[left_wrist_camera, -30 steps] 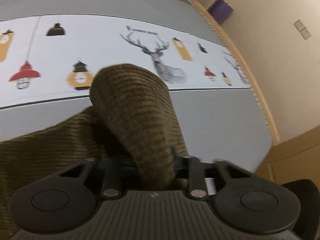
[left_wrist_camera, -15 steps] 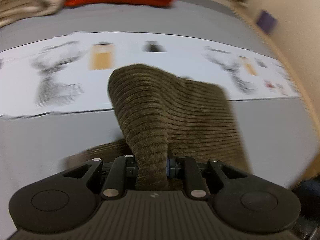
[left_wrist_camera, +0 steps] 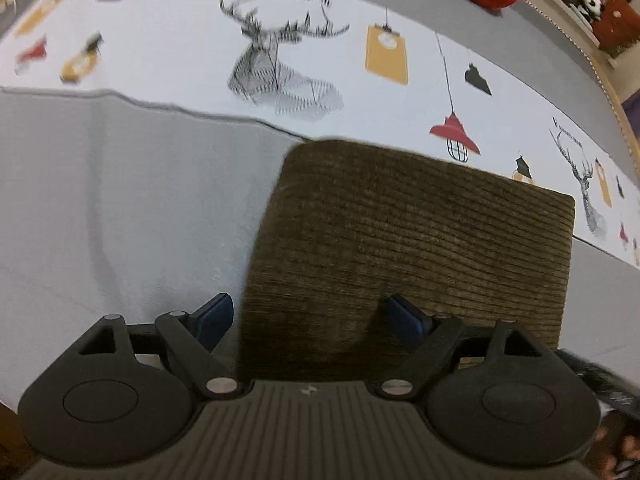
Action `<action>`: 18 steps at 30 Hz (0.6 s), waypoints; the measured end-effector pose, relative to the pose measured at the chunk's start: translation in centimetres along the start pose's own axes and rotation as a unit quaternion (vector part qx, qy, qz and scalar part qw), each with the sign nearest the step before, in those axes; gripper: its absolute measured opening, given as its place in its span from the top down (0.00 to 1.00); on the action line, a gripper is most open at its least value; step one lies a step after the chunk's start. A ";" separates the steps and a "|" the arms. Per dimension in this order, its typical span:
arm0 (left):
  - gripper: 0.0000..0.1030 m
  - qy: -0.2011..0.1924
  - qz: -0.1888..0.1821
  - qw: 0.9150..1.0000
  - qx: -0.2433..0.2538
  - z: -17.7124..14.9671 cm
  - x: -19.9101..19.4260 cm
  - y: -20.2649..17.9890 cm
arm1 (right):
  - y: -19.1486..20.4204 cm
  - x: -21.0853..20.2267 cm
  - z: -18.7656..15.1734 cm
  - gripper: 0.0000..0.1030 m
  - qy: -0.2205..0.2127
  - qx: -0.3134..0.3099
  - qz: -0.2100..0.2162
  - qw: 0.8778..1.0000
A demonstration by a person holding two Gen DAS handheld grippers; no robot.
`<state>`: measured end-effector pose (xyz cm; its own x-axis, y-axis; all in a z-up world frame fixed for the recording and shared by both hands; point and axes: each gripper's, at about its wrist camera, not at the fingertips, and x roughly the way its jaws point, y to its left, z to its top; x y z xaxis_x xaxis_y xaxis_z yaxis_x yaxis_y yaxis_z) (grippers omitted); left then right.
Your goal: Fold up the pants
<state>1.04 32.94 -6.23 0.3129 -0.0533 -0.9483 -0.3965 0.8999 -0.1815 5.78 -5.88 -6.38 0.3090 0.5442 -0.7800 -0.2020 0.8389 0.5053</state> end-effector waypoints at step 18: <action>0.46 0.017 -0.092 0.995 0.031 3.0 4.6 -12.0 | -3.0 -4.3 4.7 0.84 -0.082 0.020 -0.038 0.996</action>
<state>9.80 23.22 -7.66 0.3460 -0.2327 -0.9089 -0.2808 0.8987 -0.3370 9.41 -10.77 -2.81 0.4709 0.4697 -0.7468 -0.1369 0.8751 0.4641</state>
